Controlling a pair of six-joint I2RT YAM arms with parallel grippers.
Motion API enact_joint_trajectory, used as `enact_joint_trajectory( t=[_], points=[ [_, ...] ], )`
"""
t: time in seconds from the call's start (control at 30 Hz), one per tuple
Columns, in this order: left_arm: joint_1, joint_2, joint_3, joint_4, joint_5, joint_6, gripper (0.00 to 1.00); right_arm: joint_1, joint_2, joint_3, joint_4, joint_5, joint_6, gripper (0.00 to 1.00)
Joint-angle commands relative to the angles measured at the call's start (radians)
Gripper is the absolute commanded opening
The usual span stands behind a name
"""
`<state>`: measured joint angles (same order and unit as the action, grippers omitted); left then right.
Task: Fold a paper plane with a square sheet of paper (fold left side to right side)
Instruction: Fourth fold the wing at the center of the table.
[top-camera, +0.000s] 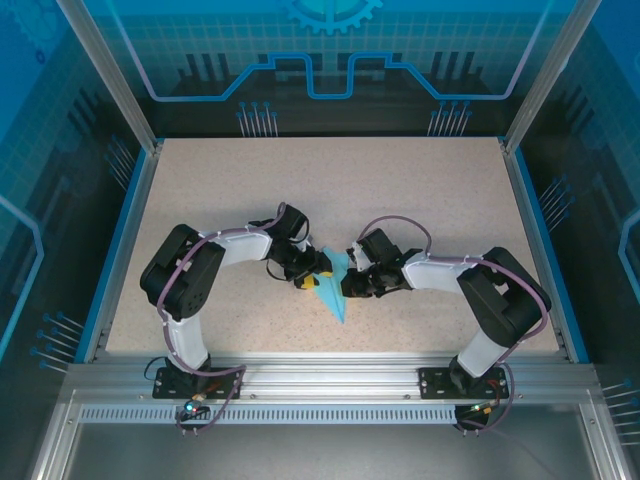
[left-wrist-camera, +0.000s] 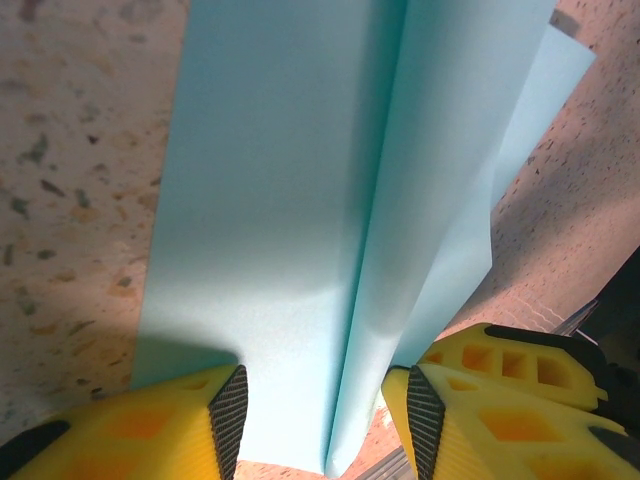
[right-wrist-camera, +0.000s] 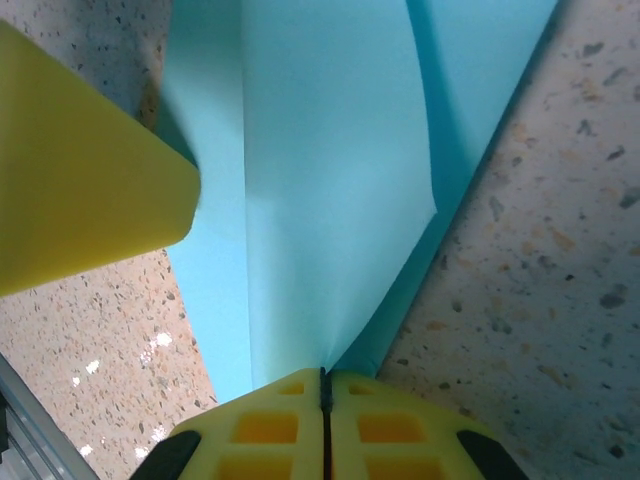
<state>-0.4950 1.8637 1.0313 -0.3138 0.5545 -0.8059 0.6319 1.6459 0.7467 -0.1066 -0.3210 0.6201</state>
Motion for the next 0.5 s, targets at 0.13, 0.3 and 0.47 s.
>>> enact_joint_trajectory(
  t=[0.13,0.3,0.47],
  points=[
    [-0.006,0.011,-0.002,-0.065,-0.049,0.022,0.51,-0.013,0.034,0.026,-0.044,0.008,-0.019,0.08],
    [-0.006,0.011,-0.005,-0.064,-0.049,0.022,0.51,-0.011,0.046,0.027,-0.041,0.015,-0.017,0.08],
    [-0.005,0.010,-0.005,-0.064,-0.049,0.022,0.51,-0.008,0.055,0.042,-0.063,0.021,-0.028,0.08]
  ],
)
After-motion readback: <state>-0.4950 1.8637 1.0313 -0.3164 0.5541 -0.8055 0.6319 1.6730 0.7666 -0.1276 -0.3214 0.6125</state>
